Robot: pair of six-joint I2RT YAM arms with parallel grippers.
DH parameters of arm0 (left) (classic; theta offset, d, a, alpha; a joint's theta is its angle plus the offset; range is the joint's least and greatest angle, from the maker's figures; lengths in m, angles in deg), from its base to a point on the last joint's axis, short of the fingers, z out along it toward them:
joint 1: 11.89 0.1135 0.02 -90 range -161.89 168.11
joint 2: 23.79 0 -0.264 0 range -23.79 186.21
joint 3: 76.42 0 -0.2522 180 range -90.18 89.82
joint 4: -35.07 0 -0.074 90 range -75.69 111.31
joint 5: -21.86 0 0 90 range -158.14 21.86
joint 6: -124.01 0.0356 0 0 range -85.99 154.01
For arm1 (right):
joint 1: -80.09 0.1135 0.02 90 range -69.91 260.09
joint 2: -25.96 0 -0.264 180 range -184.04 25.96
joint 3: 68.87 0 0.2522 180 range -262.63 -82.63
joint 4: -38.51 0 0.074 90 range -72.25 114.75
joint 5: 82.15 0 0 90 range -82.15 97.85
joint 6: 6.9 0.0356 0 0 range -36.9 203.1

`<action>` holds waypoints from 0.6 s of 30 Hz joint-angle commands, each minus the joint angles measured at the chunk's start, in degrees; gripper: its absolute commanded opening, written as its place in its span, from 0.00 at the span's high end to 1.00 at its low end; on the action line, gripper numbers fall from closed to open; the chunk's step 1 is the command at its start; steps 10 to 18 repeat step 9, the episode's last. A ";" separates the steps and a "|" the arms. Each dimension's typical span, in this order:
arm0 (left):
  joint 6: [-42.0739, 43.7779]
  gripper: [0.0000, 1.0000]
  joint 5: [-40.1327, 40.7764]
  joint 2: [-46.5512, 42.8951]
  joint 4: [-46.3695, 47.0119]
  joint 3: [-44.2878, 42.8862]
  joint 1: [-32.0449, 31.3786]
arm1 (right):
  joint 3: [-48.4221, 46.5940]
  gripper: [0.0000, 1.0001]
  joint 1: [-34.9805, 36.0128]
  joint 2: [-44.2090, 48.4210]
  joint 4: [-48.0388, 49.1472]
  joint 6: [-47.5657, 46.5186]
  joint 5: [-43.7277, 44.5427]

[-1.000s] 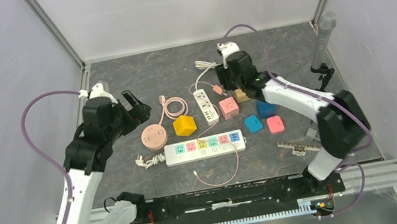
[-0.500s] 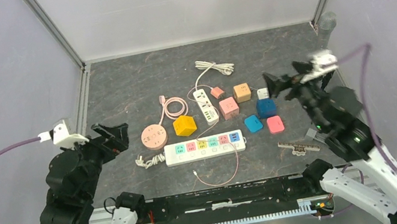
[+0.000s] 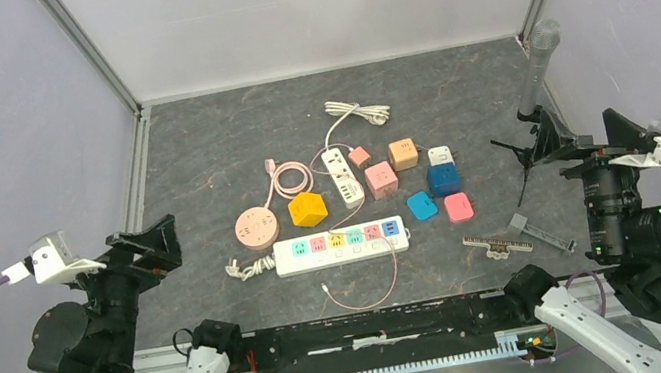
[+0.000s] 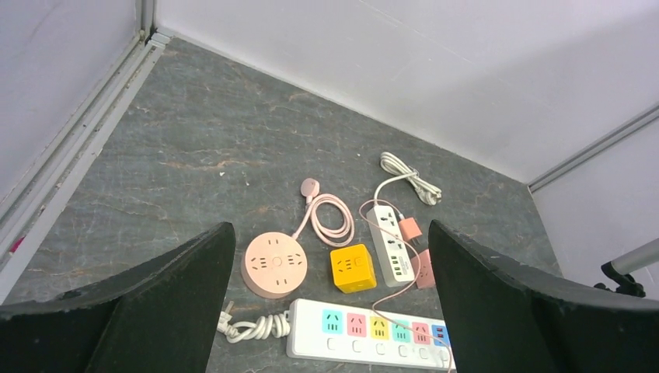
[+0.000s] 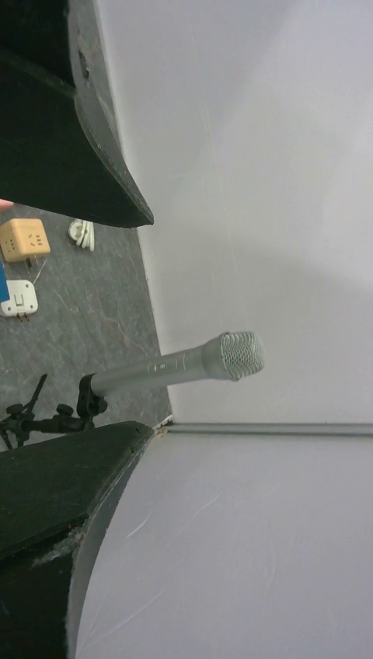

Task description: Pull the plug off the socket

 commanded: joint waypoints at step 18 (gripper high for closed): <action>1.89 0.00 3.54 0.46 -1.95 -2.02 -0.16 | -0.87 0.02 0.07 1.35 0.25 -1.26 6.40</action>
